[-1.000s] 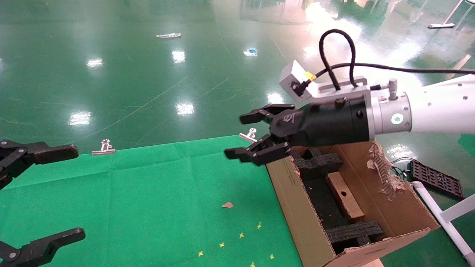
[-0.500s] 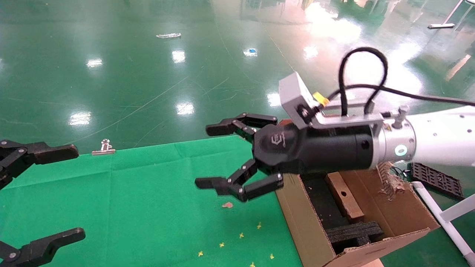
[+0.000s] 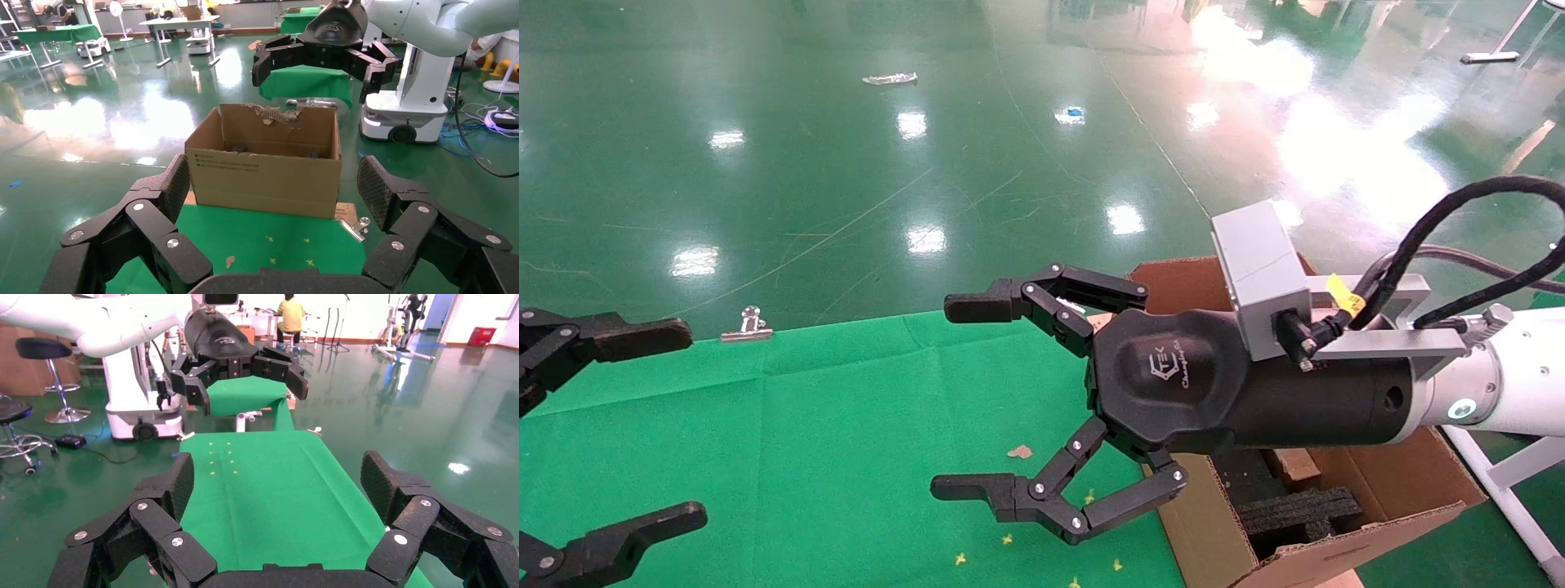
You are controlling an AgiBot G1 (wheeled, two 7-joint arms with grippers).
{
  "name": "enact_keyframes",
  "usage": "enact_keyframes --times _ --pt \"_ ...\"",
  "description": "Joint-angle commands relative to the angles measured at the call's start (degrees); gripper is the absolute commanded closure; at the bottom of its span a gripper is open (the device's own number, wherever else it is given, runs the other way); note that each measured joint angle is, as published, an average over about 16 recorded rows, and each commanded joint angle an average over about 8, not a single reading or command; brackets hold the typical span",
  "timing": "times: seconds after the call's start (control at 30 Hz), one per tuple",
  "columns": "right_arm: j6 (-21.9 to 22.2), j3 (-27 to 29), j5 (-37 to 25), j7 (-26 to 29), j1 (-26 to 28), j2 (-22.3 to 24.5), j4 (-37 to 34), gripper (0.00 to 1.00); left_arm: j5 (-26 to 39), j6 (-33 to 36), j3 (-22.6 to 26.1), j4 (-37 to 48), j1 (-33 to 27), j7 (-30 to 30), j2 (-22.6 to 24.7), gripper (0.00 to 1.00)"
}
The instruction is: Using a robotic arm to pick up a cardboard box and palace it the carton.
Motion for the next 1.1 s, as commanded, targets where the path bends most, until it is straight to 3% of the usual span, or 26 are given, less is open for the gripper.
enact_keyframes --times 0.03,1.1 --pt "-0.3 1.6 0.5 -0.5 -1.5 -0.1 0.7 0.0 0.0 0.0 0.0 0.0 0.0 0.0 0.0 0.0" --pt "0.1 -0.7 -0.2 0.1 0.7 0.0 -0.3 0.0 0.0 0.0 0.0 0.0 0.0 0.0 0.0 0.0"
